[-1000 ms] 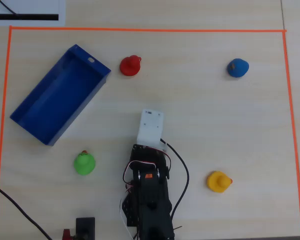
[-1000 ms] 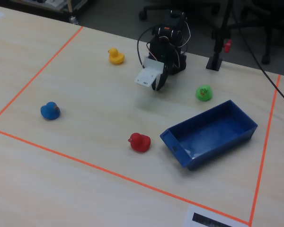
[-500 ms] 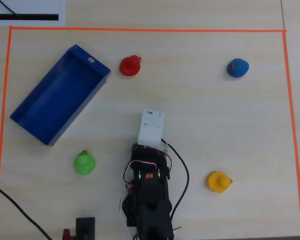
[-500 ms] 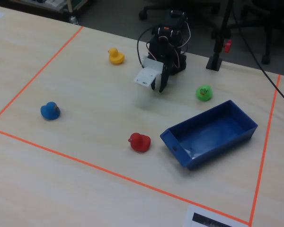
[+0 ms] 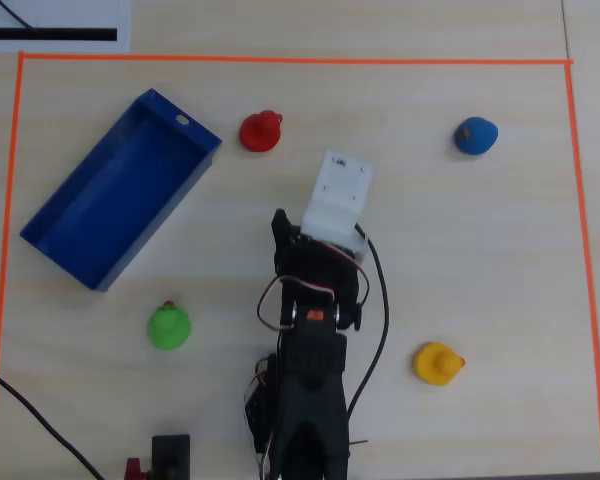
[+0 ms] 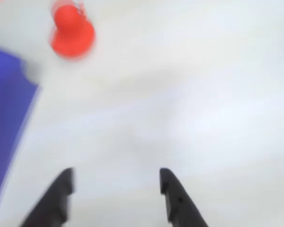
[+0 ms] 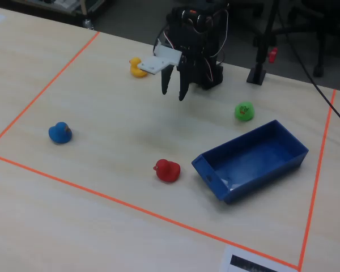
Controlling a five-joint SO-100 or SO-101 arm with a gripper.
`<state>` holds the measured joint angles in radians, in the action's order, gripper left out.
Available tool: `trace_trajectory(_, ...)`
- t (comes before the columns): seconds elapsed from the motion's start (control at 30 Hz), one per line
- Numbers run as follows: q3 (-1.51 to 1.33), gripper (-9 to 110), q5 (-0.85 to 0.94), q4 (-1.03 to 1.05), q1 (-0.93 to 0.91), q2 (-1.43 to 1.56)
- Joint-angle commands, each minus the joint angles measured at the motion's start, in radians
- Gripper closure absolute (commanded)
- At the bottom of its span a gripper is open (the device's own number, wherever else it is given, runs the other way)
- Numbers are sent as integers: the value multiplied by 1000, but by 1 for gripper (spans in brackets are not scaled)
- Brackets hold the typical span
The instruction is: Grasp red duck and put it into box.
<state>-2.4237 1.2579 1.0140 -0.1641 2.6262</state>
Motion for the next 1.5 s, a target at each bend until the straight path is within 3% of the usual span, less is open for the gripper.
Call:
trace_trajectory(0.0,195,66,-64,-49,35,-373)
trace_trajectory(0.27,515,63,-227,-184,147,-810)
trace_trajectory(0.6,893,62,-215,-190,146,-1178)
trace_trajectory(1.47,1039,65,-207,-275,124,-1454)
